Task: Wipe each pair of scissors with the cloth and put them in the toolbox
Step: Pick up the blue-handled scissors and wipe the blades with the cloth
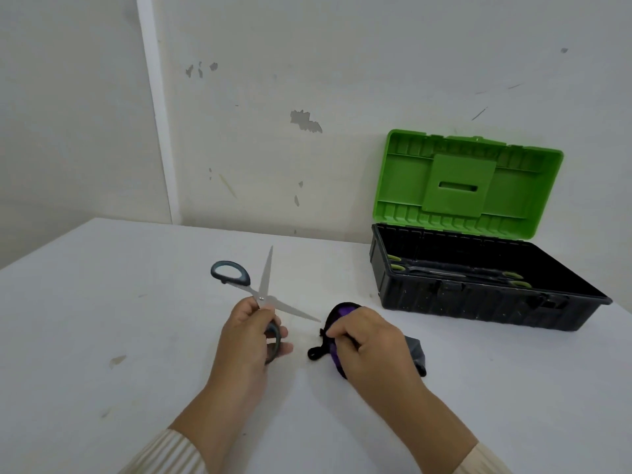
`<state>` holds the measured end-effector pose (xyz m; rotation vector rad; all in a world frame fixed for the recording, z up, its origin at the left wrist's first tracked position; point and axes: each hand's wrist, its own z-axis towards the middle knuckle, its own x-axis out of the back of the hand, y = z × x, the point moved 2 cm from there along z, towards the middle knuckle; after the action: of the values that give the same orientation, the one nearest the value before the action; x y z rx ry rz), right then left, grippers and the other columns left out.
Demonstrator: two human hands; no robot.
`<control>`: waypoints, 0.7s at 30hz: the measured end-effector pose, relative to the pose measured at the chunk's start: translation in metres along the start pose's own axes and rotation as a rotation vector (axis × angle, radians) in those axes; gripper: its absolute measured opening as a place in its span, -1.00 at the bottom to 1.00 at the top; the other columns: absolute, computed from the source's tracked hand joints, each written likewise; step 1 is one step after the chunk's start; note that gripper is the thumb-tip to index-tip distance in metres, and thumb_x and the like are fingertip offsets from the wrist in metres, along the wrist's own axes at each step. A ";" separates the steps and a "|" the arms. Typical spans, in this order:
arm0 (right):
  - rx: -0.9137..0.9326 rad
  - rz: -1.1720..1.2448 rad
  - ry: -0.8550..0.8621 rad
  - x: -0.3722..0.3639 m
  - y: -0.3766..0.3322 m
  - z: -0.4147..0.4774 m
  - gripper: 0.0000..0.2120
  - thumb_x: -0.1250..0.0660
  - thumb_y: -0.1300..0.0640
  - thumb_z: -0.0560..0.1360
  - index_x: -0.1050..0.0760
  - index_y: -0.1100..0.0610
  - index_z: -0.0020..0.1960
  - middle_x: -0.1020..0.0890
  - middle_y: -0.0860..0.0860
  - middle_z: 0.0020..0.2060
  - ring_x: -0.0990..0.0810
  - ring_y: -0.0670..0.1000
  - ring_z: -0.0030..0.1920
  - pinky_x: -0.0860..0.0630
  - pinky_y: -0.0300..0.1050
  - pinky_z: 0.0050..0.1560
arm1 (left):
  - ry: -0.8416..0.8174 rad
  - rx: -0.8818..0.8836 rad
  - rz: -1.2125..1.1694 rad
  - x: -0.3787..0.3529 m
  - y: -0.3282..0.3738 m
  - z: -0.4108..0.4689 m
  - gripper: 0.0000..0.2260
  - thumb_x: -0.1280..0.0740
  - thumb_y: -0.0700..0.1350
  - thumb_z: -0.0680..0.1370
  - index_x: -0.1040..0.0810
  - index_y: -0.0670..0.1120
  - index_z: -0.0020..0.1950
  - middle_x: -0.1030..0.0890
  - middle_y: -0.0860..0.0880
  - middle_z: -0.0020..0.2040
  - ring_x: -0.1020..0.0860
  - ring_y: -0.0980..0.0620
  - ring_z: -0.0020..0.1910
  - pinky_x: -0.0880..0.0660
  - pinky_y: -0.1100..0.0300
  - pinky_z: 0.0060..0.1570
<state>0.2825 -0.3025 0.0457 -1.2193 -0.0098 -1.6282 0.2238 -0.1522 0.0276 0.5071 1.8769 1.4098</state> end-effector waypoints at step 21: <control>-0.404 0.388 -0.115 0.004 0.009 0.008 -0.73 -0.31 0.17 0.49 -0.46 0.20 -0.37 -0.47 0.03 -0.27 -0.45 -0.07 -0.38 -0.45 -0.35 -0.40 | -0.153 0.095 -0.024 0.006 0.002 0.009 -0.90 -0.29 -0.27 0.54 -0.60 -0.18 -0.04 -0.60 -0.12 -0.19 -0.53 -0.03 -0.23 -0.53 0.07 -0.11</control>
<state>0.2949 -0.3055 0.0477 -1.5100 0.4762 -1.2505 0.2263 -0.1408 0.0265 0.6196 1.8267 1.2352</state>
